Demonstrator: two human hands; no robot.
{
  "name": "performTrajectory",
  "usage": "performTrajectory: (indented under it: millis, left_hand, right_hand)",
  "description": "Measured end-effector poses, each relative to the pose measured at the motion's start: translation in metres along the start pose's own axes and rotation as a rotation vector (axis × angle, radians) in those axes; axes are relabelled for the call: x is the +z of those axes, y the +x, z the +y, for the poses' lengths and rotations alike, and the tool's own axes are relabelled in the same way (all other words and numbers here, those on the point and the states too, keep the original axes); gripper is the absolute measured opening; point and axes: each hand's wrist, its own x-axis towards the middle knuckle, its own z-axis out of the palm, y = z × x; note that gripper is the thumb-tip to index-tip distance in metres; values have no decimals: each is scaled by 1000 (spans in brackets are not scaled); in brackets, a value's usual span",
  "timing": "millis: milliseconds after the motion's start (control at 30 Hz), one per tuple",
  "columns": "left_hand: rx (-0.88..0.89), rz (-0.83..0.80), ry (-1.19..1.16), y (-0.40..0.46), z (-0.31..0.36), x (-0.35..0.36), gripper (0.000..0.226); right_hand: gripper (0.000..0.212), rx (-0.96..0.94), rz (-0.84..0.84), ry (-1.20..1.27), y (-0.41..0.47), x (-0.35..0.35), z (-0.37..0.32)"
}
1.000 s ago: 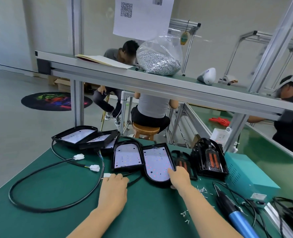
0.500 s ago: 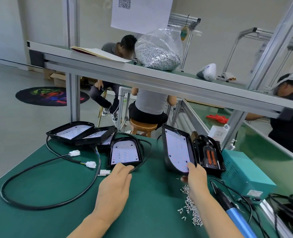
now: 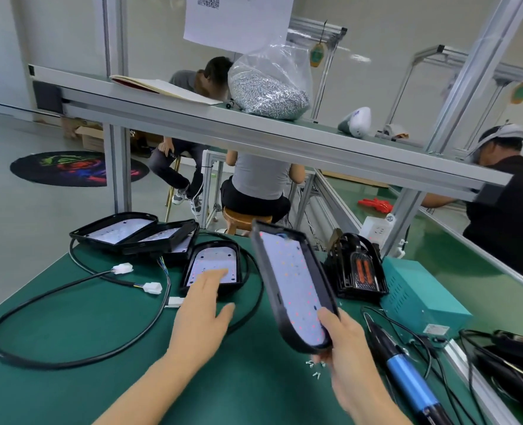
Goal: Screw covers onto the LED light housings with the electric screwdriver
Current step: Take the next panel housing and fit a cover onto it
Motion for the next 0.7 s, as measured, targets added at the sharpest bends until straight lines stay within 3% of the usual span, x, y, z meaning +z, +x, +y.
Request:
performTrajectory:
  millis: [100, 200, 333, 400, 500, 600, 700]
  left_hand:
    - [-102, -63, -97, 26, 23, 3, 56]
    - [-213, -154, -69, 36, 21, 7, 43]
    - [-122, -33, -127, 49, 19, 7, 32]
    - [-176, 26, -82, 48, 10, -2, 28]
    - [-238, 59, -122, 37, -13, -11, 21]
    - [-310, 159, -395, 17, -18, -18, 31]
    - [-359, 268, -554, -4, -21, -27, 36]
  right_hand:
    - [16, 85, -144, 13, -22, -1, 1]
    - [38, 146, -279, 28, -36, -2, -7]
    - [15, 140, -387, 92, -42, -15, -25]
    - [12, 154, -412, 129, -45, -20, -33]
    - [8, 95, -352, 105, -45, -19, -37]
    - [41, 21, -217, 45, -33, -14, -28]
    - [30, -10, -162, -72, -23, -1, -16]
